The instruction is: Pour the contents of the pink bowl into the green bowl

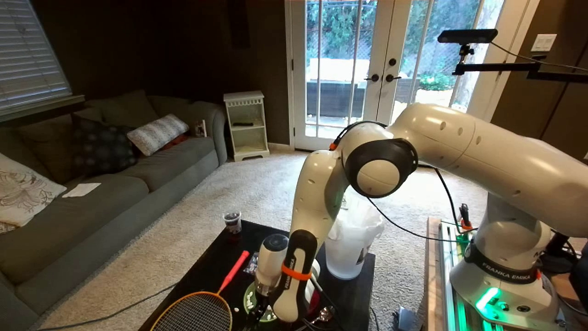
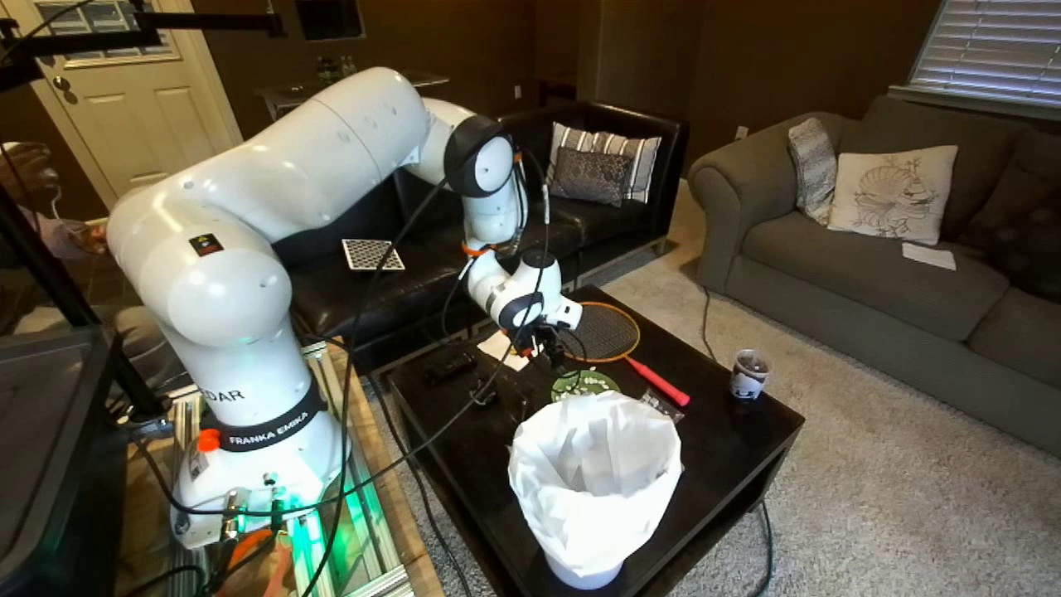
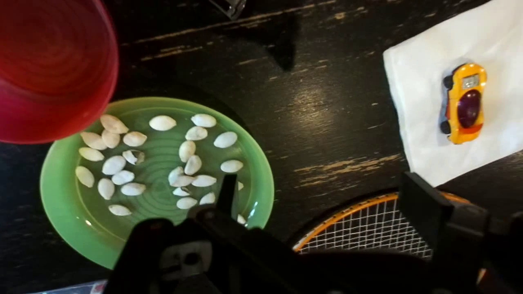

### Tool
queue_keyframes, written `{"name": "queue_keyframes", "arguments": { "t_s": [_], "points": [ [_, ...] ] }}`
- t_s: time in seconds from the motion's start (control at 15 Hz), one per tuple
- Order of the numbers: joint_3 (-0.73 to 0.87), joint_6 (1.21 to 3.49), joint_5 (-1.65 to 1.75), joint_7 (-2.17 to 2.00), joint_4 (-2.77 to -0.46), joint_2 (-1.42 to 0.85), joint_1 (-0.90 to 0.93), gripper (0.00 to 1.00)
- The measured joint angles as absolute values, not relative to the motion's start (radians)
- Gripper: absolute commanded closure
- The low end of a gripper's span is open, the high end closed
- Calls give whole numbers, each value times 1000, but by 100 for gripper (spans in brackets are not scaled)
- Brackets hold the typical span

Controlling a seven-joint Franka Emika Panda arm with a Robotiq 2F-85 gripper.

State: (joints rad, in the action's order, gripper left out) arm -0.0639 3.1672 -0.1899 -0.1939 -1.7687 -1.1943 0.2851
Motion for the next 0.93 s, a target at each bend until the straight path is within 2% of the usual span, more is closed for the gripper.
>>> {"name": "queue_keyframes", "arguments": {
  "t_s": [0.93],
  "points": [
    [-40, 2957, 24, 12, -1279, -1461, 293, 0]
  ]
}}
